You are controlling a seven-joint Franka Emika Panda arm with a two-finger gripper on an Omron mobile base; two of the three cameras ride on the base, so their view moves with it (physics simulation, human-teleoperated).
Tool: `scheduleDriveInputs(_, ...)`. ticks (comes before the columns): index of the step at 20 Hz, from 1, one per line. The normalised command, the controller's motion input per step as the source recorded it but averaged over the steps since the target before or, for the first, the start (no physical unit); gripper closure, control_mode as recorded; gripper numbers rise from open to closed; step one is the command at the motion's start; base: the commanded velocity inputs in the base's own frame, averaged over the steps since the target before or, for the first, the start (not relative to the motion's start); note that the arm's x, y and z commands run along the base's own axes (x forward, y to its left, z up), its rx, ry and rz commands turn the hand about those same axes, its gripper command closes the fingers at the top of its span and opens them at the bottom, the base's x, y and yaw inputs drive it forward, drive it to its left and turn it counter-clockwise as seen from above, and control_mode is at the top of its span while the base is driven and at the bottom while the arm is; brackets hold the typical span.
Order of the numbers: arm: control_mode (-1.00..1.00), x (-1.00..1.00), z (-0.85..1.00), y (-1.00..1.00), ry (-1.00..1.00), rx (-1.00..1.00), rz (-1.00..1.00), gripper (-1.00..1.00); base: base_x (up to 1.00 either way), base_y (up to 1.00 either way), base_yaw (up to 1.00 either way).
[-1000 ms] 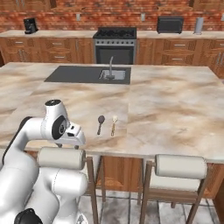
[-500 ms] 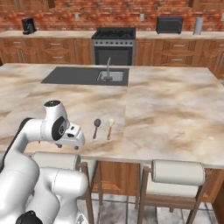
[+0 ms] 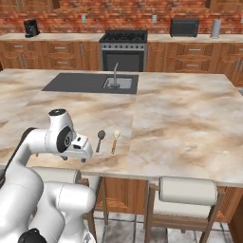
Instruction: Pick up the metallic utensils from the counter and place them in the open drawer. Make sure not to pick up any wooden utensils.
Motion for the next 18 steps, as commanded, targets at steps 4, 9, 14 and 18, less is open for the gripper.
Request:
scheduleDriveInputs(4,1.0,0.0,0.0,0.0,0.0,0.0,0.0,-1.0,0.34,-0.13,0.01)
scheduleDriveInputs(9,1.0,0.0,0.0,0.0,0.0,0.0,0.0,-1.0,0.01,0.0,0.0)
scheduleDriveInputs(14,1.0,0.0,0.0,0.0,0.0,0.0,0.0,-1.0,0.0,0.0,0.0)
scheduleDriveInputs(18,-1.0,0.53,0.0,-0.02,0.0,0.0,0.01,-1.0,0.0,0.0,0.0)
